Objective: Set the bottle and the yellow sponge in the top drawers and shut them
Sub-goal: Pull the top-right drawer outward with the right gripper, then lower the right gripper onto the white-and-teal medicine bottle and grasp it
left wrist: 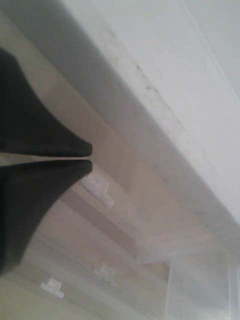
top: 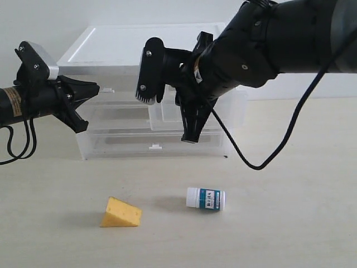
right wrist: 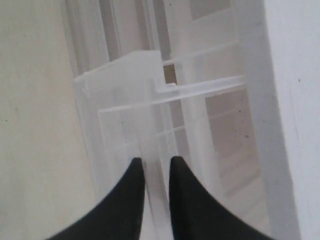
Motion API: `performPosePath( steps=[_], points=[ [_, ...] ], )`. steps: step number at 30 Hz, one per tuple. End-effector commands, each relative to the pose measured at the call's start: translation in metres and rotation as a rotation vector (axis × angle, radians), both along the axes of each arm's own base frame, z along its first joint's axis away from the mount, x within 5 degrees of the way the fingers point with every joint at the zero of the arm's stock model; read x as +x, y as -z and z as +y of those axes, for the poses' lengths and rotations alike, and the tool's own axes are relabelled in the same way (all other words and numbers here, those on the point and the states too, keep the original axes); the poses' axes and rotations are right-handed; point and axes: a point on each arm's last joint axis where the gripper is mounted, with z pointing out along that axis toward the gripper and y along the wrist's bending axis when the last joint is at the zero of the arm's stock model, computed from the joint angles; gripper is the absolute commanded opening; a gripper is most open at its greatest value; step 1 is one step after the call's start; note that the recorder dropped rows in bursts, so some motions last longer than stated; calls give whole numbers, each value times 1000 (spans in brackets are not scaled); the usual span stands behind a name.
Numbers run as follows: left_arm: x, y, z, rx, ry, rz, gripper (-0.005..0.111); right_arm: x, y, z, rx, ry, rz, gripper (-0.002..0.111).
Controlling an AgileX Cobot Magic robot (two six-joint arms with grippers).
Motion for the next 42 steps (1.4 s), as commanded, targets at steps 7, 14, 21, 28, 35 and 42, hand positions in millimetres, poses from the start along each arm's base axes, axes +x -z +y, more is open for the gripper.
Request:
performPosePath(
  steps=[7,14,21,28,35,42],
  points=[
    [8,-2,7,-21,-96,23,4,-6,-11,-5,98,65,30,57],
    [8,-2,7,-21,-96,23,4,-23,-57,-17,213,64,-62,57],
    [8,-2,7,-18,-97,23,4,-49,-92,-41,486,320,90,54],
    [8,-2,7,-21,-97,22,4,-108,-55,-34,341,287,495,30],
    [8,-2,7,-48,-104,44,4,-102,50,-36,153,294,516,70],
    [8,-2,7,-50,-105,45,4,-81,103,-15,14,29,367,69]
  ],
)
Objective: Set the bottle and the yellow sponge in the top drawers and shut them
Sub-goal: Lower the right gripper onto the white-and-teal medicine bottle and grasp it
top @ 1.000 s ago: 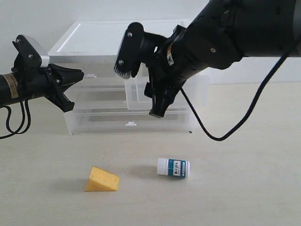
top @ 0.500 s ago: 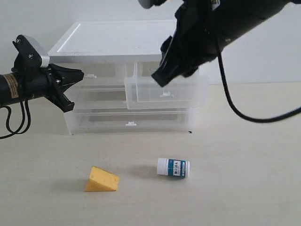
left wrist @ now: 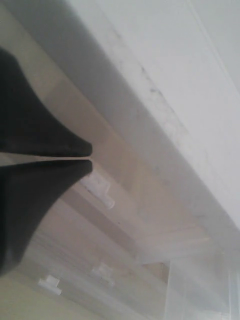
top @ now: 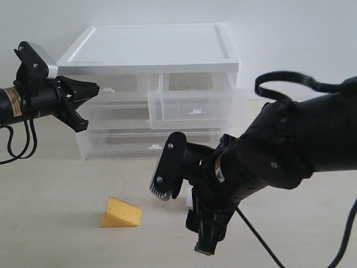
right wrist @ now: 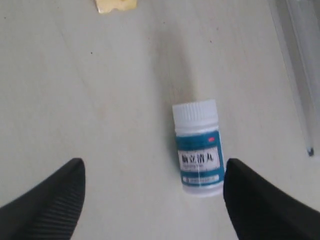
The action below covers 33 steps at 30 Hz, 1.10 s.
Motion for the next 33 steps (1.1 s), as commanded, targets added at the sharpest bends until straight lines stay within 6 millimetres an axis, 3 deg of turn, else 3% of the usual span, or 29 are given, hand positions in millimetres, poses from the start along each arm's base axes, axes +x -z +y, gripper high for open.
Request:
performPosePath(
  steps=[1,6,13,18,27,33],
  points=[
    [8,-2,7,-28,-96,24,4,7,21,6,-23,-59,-24,69],
    [8,-2,7,-26,-92,26,4,17,35,7,-59,-77,-83,69],
    [8,-2,7,-26,-92,26,4,37,34,-11,-56,11,-128,69],
    [8,-2,7,-26,-92,26,4,38,34,-8,-37,-26,-143,69],
    [8,-2,7,-26,-92,26,4,40,61,-7,-106,-57,-100,68],
    [8,-2,7,-26,-92,26,4,39,67,-5,-109,-70,-90,31]
  ],
)
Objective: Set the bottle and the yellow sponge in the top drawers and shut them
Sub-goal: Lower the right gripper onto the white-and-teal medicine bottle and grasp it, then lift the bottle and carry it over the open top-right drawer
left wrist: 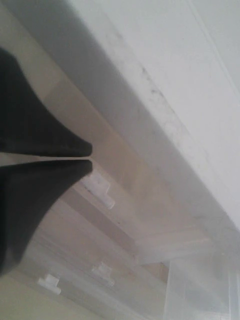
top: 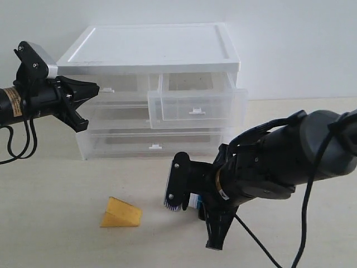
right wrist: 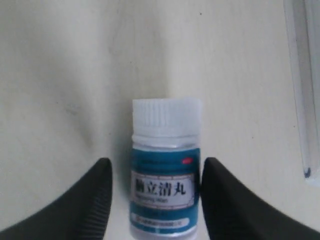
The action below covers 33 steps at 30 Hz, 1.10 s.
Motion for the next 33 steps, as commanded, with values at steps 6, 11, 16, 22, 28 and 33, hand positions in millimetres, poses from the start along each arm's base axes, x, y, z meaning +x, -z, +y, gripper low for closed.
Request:
performPosePath(
  steps=[6,11,16,22,28,33],
  points=[
    [8,-2,7,-20,-90,22,4,-1,3,-1,0,10,15,0],
    [8,-2,7,-25,-95,22,4,-39,-40,31,41,-152,-72,0],
    [8,-2,7,-25,-95,22,4,-73,-82,45,83,-267,-157,0],
    [8,-2,7,-24,-96,23,4,-65,-180,19,218,-225,-405,0],
    [8,-2,7,-24,-95,25,4,-17,-210,-4,148,-161,-550,0],
    [8,-2,7,-24,-95,25,4,6,-197,-10,37,-181,-558,0]
  ],
)
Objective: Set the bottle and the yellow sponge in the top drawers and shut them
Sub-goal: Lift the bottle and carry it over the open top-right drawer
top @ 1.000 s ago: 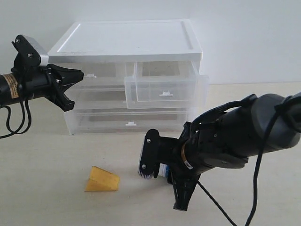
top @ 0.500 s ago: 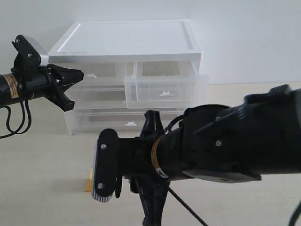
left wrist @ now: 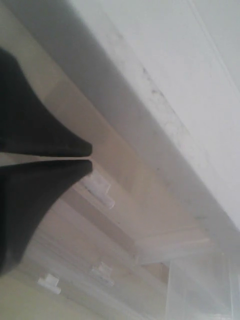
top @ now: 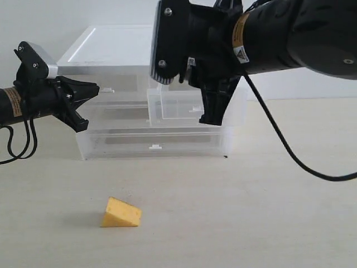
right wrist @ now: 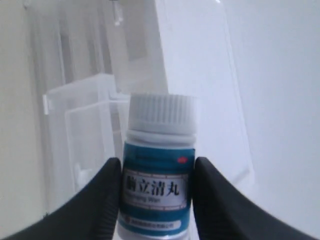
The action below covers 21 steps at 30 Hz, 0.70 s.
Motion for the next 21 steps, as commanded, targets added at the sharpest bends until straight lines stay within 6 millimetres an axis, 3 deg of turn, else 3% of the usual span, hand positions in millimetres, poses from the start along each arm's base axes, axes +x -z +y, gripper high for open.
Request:
performPosePath(
  steps=[1,5,15,18,21],
  points=[
    [8,-2,7,-24,-93,23,4,20,16,-4,-113,3,-9,0],
    [8,-2,7,-24,-93,23,4,33,28,-4,-160,18,6,0],
    [9,2,7,-19,-97,32,4,39,26,1,-118,-11,-27,1],
    [10,11,7,-18,-97,55,4,39,26,1,-99,0,-17,14],
    [11,19,7,-19,-95,73,4,39,25,2,-95,-5,-21,36]
  ],
)
